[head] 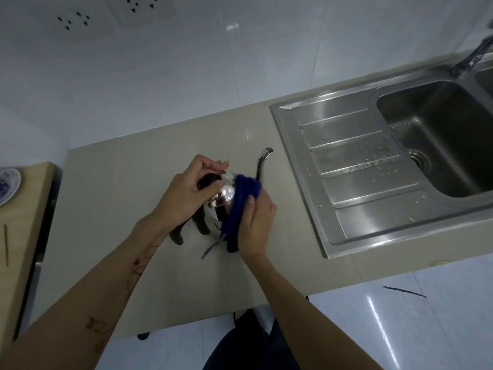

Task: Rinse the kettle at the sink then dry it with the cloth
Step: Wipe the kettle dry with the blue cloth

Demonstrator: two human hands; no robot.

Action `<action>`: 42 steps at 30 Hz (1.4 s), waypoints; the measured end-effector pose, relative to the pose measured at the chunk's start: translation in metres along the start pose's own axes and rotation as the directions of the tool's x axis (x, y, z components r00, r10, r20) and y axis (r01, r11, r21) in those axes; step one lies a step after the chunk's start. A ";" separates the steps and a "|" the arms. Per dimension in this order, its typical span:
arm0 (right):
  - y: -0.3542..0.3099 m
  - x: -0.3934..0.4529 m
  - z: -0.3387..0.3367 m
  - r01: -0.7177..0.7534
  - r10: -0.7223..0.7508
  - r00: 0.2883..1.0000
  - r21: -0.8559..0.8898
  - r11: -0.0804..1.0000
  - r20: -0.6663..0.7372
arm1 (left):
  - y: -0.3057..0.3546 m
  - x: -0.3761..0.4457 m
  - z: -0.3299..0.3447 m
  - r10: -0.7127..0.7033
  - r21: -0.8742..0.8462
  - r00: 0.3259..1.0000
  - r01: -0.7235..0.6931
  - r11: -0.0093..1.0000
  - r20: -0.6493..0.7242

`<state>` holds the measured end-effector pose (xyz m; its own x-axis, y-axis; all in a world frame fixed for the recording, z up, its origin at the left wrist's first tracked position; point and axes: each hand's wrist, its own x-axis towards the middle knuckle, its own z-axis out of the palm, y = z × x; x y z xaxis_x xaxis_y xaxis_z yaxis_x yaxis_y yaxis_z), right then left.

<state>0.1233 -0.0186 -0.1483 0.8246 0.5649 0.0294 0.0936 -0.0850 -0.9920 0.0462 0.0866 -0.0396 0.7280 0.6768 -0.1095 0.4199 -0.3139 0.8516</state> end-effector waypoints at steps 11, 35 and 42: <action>0.017 -0.012 -0.028 -0.048 0.068 0.978 -0.108 0.993 0.196 | 0.001 -0.003 0.006 0.008 0.063 1.000 -0.007 0.998 -0.019; 0.020 0.007 -0.036 0.134 -0.054 0.946 -0.234 0.963 0.318 | 0.001 -0.021 0.014 0.053 0.342 0.953 0.054 0.938 -0.297; -0.014 0.035 -0.072 0.468 -0.218 0.854 -0.513 0.720 0.473 | 0.001 -0.021 0.013 0.053 0.325 0.953 0.049 0.945 -0.298</action>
<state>0.1908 -0.0567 -0.1248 0.4194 0.8892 0.1827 0.7393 -0.2178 -0.6371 0.0383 0.0636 -0.0430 0.5550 0.8266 0.0935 0.6081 -0.4798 0.6325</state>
